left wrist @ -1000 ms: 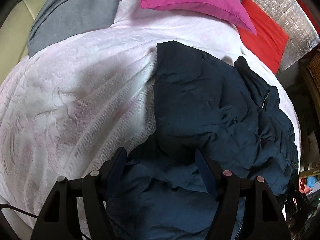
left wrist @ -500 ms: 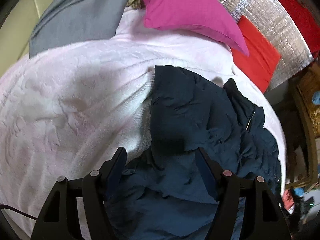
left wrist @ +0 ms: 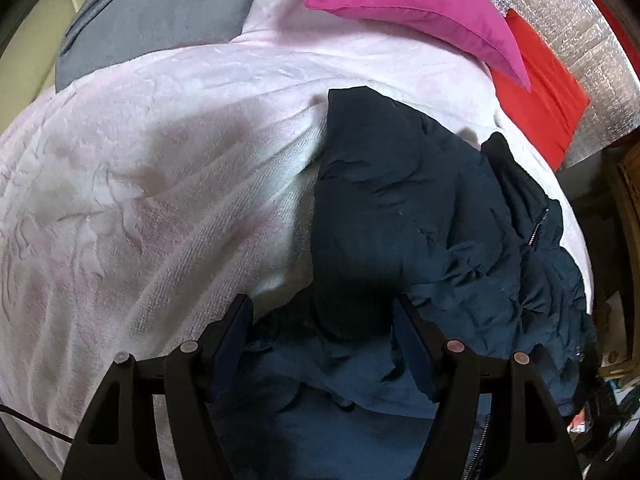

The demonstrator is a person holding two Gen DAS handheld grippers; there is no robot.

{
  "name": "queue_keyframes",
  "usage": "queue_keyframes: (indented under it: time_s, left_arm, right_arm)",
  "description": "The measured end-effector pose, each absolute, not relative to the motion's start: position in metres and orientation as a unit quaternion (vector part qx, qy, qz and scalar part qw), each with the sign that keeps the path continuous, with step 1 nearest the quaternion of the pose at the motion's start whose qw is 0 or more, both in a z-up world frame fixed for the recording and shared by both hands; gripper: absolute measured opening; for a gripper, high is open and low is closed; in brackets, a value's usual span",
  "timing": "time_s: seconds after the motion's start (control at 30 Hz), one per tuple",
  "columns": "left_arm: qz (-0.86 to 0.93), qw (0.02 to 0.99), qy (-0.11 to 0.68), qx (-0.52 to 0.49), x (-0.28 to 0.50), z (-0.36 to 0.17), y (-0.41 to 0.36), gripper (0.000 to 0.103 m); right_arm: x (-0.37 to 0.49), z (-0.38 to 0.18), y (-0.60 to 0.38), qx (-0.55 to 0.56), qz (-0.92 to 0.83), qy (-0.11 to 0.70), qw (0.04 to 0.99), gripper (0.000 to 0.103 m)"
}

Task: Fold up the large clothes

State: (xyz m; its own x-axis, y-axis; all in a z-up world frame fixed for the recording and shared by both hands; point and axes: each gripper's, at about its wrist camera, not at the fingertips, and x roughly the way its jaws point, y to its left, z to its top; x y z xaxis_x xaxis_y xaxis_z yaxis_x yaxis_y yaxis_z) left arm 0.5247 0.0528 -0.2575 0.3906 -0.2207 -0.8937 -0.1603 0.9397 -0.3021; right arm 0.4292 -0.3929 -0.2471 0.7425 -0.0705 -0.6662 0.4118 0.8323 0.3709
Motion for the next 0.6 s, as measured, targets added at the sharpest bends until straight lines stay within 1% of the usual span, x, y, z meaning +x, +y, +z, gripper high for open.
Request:
queue_keyframes:
  time_s: [0.03, 0.13, 0.17, 0.27, 0.33, 0.37, 0.4, 0.5, 0.6]
  left_arm:
    - [-0.018, 0.816, 0.552, -0.171, 0.525, -0.258, 0.050, 0.072]
    - [-0.017, 0.815, 0.554, -0.170, 0.525, -0.258, 0.047, 0.073]
    - [-0.015, 0.815, 0.554, -0.169, 0.526, -0.257, 0.048, 0.073]
    - [-0.003, 0.825, 0.546, -0.148, 0.520, -0.250, 0.046, 0.073]
    - [0.008, 0.837, 0.533, -0.126, 0.513, -0.240, 0.045, 0.073]
    - [0.013, 0.845, 0.522, -0.114, 0.511, -0.235, 0.044, 0.073]
    - [0.018, 0.857, 0.506, -0.097, 0.506, -0.226, 0.040, 0.073]
    - [0.013, 0.895, 0.443, -0.046, 0.486, -0.198, 0.026, 0.073]
    - [-0.040, 0.903, 0.425, -0.042, 0.473, -0.188, 0.012, 0.073]
  right_arm:
    - [0.430, -0.251, -0.396, 0.257, -0.148, 0.331, 0.896, 0.019]
    - [0.441, -0.285, -0.410, 0.272, -0.155, 0.386, 0.868, 0.019]
    - [0.438, -0.288, -0.412, 0.279, -0.149, 0.381, 0.869, 0.020]
    - [0.424, -0.278, -0.417, 0.317, -0.130, 0.367, 0.865, 0.026]
    - [0.410, -0.267, -0.417, 0.335, -0.126, 0.353, 0.864, 0.062]
    - [0.400, -0.258, -0.416, 0.337, -0.129, 0.336, 0.870, 0.066]
    - [0.393, -0.252, -0.414, 0.337, -0.124, 0.325, 0.875, 0.069]
    - [0.369, -0.232, -0.393, 0.335, -0.087, 0.300, 0.889, 0.069]
    - [0.361, -0.229, -0.363, 0.361, -0.022, 0.306, 0.881, 0.069]
